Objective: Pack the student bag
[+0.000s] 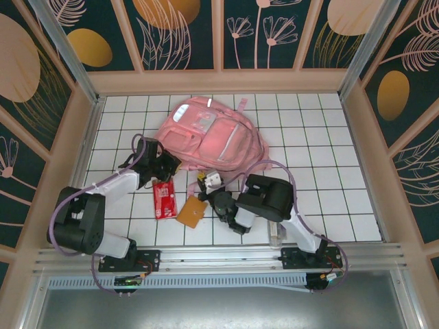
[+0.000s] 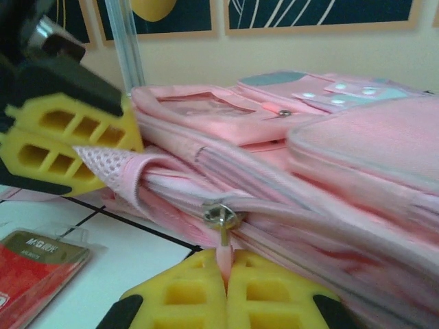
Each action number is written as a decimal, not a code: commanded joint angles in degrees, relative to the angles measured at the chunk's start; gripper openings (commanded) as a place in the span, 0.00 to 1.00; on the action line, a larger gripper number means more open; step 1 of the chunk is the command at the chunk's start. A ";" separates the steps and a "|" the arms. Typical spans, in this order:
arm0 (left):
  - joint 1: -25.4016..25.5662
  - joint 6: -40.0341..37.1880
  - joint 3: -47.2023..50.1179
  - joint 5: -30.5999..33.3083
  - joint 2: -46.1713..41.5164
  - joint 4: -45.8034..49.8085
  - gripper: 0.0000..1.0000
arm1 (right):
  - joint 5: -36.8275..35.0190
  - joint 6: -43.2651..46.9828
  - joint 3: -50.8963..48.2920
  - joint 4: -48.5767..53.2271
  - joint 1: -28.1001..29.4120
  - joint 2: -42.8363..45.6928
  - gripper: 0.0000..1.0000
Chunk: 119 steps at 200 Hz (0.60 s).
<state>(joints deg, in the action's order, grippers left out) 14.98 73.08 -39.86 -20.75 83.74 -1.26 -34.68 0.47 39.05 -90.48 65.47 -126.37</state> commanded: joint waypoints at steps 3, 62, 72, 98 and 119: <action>-3.51 -5.15 -2.95 4.02 2.49 -0.59 0.00 | -4.55 -6.77 -4.35 -0.51 0.05 6.52 0.00; -9.35 -15.93 -13.85 1.93 13.04 2.29 0.00 | -9.57 -19.27 -11.02 15.04 -0.35 14.77 0.00; -10.19 -19.57 -18.15 0.77 17.21 4.36 0.00 | -9.60 -20.30 -12.06 14.95 -0.39 15.47 0.00; -11.65 -26.70 -29.47 -0.43 26.27 10.64 0.00 | -9.18 -22.14 -13.69 16.27 -0.65 16.92 0.00; -12.99 -28.91 -37.77 1.33 32.16 13.33 0.00 | -9.01 -24.14 -14.94 17.23 -0.78 18.26 0.00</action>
<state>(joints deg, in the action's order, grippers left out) 4.80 51.05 -68.97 -24.67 110.59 9.80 -39.42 -18.61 26.20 -74.26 64.97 -111.11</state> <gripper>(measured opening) 0.047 0.049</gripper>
